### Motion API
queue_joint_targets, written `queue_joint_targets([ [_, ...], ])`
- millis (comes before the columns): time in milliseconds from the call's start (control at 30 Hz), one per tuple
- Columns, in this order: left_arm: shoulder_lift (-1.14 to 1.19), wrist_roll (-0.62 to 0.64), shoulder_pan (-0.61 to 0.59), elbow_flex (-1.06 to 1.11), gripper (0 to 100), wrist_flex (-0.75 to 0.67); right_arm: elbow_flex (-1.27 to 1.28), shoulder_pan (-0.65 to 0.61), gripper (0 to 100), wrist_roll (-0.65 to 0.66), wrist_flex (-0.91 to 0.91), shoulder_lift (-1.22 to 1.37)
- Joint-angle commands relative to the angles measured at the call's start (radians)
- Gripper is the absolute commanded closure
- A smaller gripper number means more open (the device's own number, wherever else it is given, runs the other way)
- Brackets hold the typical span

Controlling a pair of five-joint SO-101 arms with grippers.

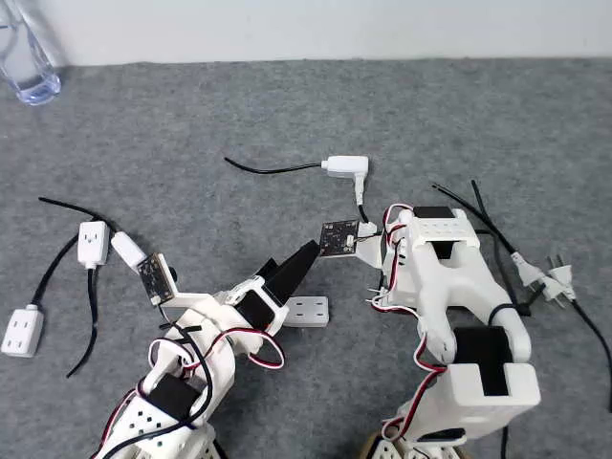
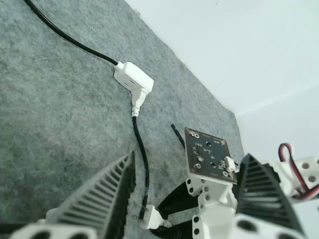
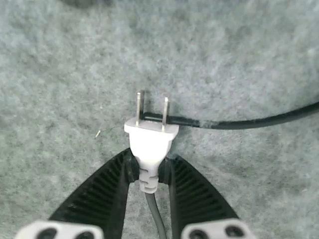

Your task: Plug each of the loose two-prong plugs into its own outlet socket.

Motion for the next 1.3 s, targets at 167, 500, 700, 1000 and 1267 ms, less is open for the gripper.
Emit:
queue_joint_targets([
  [167, -0.008, -0.011, 0.003, -0.007, 68, -0.023, -0.110, 0.065, 99.0, 0.009, -0.010, -0.007],
  [500, -0.008, -0.011, 0.005, -0.007, 68, -0.023, -0.092, 0.050, 86.3, 0.002, 0.004, 0.031],
  [700, -0.008, -0.011, 0.005, -0.007, 68, -0.023, -0.092, 0.031, 80.9, 0.003, 0.004, 0.031],
  [1000, -0.008, -0.011, 0.005, -0.007, 68, -0.023, -0.092, -0.016, 84.6, 0.003, 0.024, 0.030],
  [1267, -0.008, -0.011, 0.006, -0.007, 68, -0.023, -0.120, -0.047, 84.4, 0.003, 0.102, 0.030],
])
